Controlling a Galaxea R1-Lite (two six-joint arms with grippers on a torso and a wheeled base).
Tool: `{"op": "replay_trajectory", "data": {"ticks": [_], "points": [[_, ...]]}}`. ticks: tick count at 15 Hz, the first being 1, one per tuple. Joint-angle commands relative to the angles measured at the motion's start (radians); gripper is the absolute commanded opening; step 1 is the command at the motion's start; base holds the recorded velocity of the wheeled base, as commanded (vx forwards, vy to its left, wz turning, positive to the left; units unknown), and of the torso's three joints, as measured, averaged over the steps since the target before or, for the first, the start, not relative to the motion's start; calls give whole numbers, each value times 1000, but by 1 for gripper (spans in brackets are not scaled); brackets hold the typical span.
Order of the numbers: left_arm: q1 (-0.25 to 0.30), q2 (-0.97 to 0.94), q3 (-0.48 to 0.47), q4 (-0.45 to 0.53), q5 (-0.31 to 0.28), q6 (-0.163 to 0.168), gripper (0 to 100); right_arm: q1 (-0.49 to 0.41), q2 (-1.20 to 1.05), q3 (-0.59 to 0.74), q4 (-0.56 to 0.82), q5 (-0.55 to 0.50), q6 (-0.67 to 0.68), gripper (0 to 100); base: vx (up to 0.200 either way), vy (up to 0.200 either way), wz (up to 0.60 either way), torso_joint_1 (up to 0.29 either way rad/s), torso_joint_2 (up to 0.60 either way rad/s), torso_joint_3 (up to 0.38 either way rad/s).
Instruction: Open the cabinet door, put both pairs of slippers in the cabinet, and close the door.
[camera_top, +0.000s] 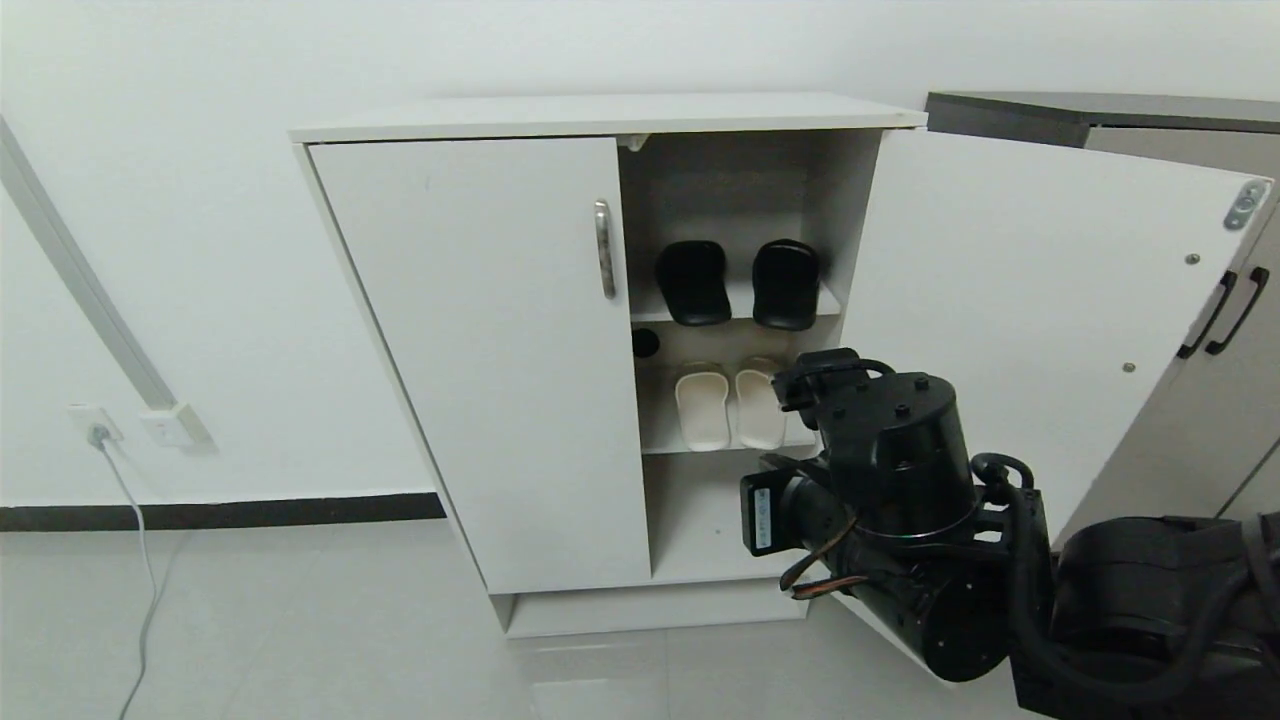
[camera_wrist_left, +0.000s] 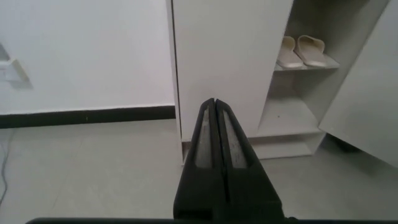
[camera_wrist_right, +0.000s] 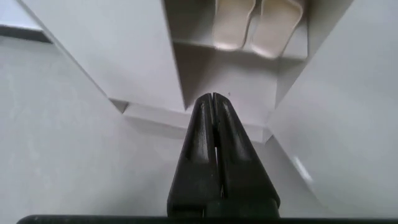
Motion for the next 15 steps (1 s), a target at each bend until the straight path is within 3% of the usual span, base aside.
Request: {"op": "replay_trajectory", "data": {"ticks": [1,15], "points": [[0,0,0,-1,1,-1,0,-10,4,2,-5,1,1,0,-200,0,0,-2,2,2],[0,0,0,-1,1,-1,0,-50,22,45,-20,43,-33,0,0,0,0,0,0,0]]}}
